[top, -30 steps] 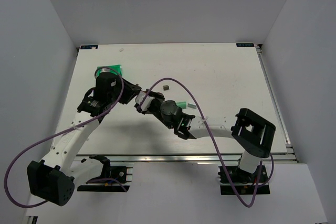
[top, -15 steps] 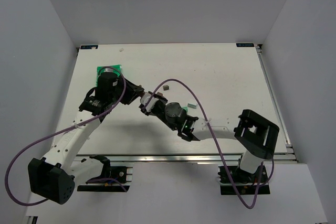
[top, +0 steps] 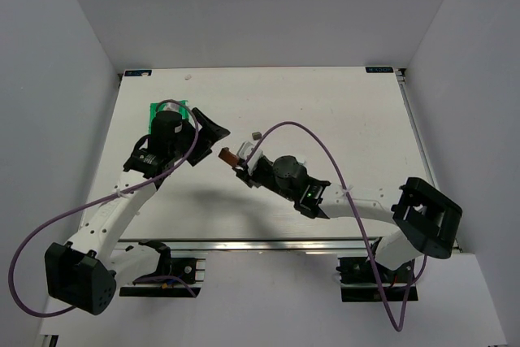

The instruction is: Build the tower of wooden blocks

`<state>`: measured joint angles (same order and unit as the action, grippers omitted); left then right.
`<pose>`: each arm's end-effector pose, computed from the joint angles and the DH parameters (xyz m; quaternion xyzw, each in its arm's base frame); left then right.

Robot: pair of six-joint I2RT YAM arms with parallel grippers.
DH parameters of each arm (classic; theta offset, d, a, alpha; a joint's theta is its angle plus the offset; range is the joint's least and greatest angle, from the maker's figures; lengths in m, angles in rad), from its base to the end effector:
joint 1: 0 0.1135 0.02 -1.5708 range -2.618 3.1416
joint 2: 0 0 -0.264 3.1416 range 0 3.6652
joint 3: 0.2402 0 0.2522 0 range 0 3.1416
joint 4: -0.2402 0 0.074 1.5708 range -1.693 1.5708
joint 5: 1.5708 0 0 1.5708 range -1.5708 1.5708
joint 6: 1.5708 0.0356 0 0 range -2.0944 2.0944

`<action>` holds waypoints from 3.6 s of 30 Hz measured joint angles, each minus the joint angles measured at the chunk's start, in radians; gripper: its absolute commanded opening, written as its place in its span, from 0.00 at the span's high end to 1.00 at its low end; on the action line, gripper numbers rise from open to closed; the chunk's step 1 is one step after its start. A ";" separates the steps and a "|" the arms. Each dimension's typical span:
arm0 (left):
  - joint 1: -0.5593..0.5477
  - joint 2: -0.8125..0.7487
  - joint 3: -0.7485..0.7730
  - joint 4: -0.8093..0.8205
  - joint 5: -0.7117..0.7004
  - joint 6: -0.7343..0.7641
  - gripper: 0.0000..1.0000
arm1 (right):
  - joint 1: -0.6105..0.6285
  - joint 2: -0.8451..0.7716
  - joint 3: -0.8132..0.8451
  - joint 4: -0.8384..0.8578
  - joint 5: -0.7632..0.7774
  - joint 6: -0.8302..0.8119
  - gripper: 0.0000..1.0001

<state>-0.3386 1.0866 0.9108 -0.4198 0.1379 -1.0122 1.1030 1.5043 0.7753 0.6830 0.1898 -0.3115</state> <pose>0.2240 -0.0841 0.3021 -0.2608 0.8425 -0.3397 0.3267 0.1566 0.2951 0.2535 -0.4180 0.5898 0.2018 0.6608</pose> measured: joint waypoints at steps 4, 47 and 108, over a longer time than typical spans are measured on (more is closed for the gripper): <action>0.011 -0.001 0.021 -0.034 -0.031 0.064 0.02 | -0.046 -0.037 -0.060 -0.069 -0.123 0.072 1.00; 0.019 0.064 -0.070 0.132 -0.063 0.343 0.02 | -0.450 0.390 0.104 -0.248 -0.954 0.065 0.76; 0.019 0.039 -0.119 0.151 -0.061 0.414 0.02 | -0.255 0.240 0.206 -0.655 -0.233 0.143 0.11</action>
<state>-0.3199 1.1259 0.7914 -0.2687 0.0769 -0.5980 0.8478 1.7447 0.9817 0.0284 -0.0429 -0.1688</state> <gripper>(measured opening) 0.982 0.896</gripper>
